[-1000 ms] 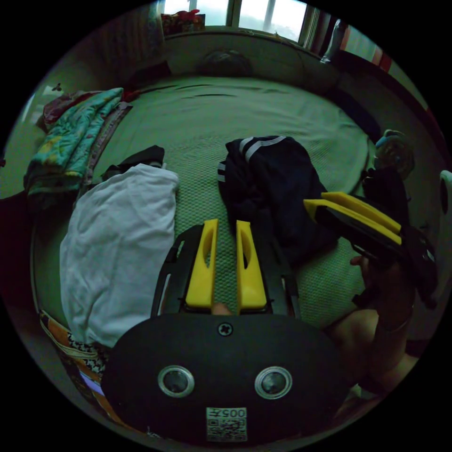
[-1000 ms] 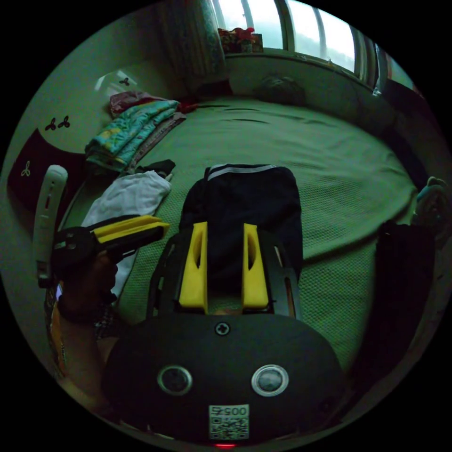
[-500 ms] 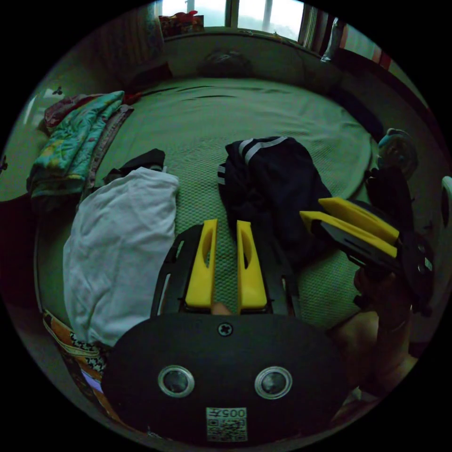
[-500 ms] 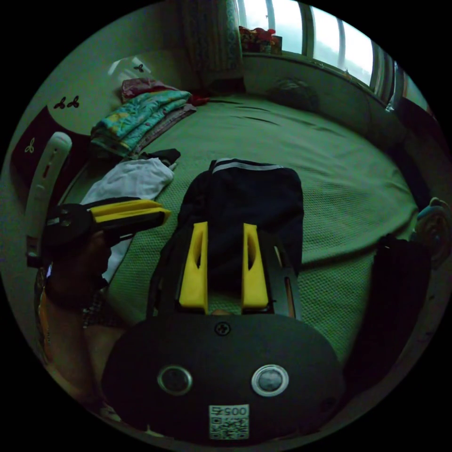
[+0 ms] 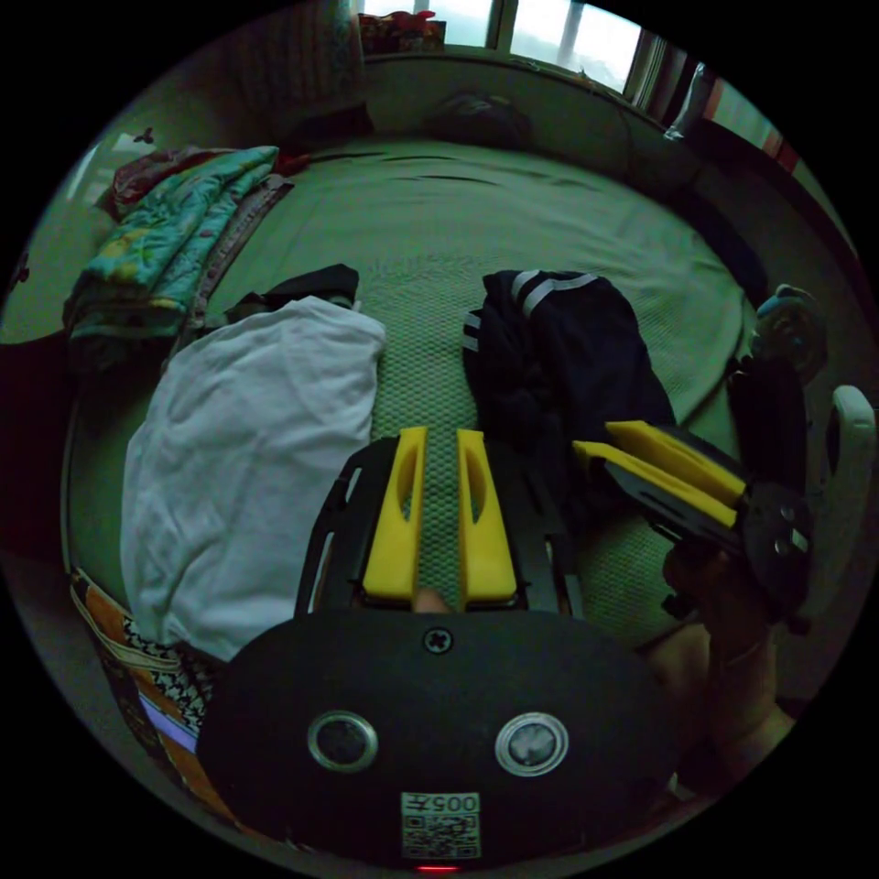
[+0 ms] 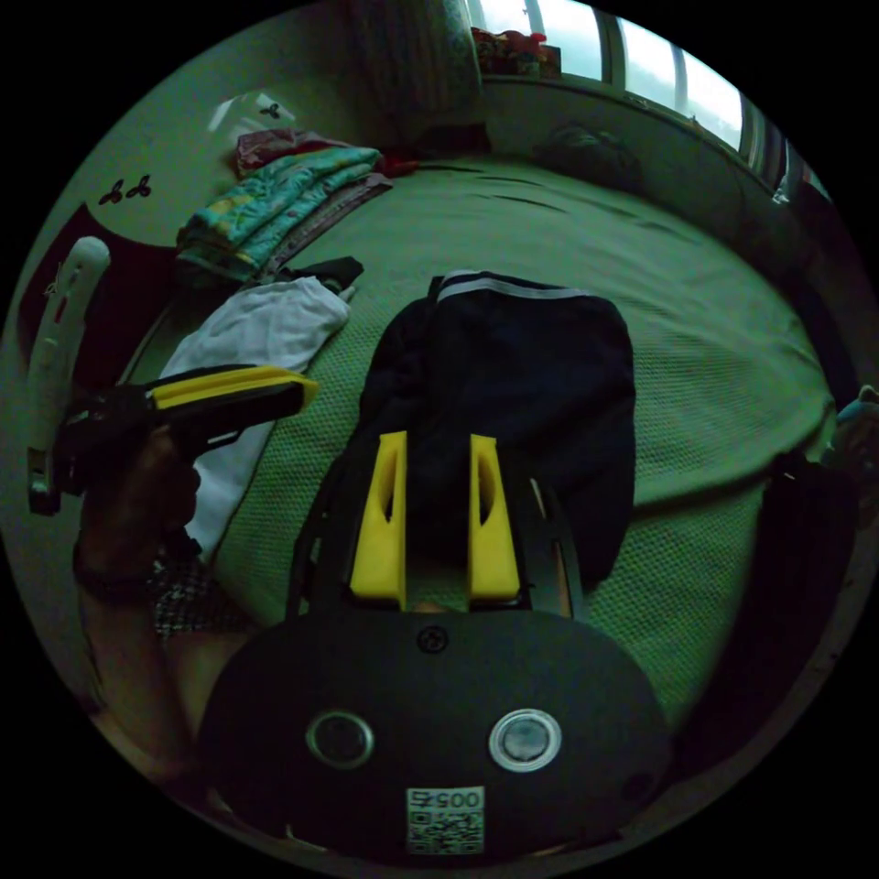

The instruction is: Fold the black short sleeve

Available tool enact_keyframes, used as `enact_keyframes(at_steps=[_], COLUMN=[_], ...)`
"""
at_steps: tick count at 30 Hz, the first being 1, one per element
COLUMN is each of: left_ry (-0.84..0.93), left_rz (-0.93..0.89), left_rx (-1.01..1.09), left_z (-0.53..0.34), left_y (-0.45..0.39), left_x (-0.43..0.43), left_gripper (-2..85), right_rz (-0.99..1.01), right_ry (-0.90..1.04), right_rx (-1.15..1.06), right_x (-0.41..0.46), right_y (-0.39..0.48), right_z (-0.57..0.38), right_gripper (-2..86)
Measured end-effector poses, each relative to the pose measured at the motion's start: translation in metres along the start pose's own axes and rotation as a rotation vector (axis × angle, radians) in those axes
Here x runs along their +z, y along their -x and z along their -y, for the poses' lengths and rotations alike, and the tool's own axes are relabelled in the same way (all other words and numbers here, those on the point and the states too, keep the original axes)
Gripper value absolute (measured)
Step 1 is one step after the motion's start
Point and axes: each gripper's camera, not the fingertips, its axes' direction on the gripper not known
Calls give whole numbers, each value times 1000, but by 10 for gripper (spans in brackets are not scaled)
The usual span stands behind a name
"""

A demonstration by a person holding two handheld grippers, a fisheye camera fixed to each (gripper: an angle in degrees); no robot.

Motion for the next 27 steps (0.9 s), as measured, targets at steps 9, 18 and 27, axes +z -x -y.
enact_keyframes(at_steps=[9,18,27], left_ry=[16,13,11], left_rz=[18,4,-6], left_rx=[34,25,9], left_z=[5,10,14], left_y=[2,11,19], left_x=[12,20,27], left_gripper=[68,64,63], right_rz=[-78,-110,0], right_ry=[12,-10,-35], right_rx=[10,-59,-44], right_x=[24,27,-1], right_y=[4,-3,-27], right_z=[5,6,6], right_gripper=[71,65,105])
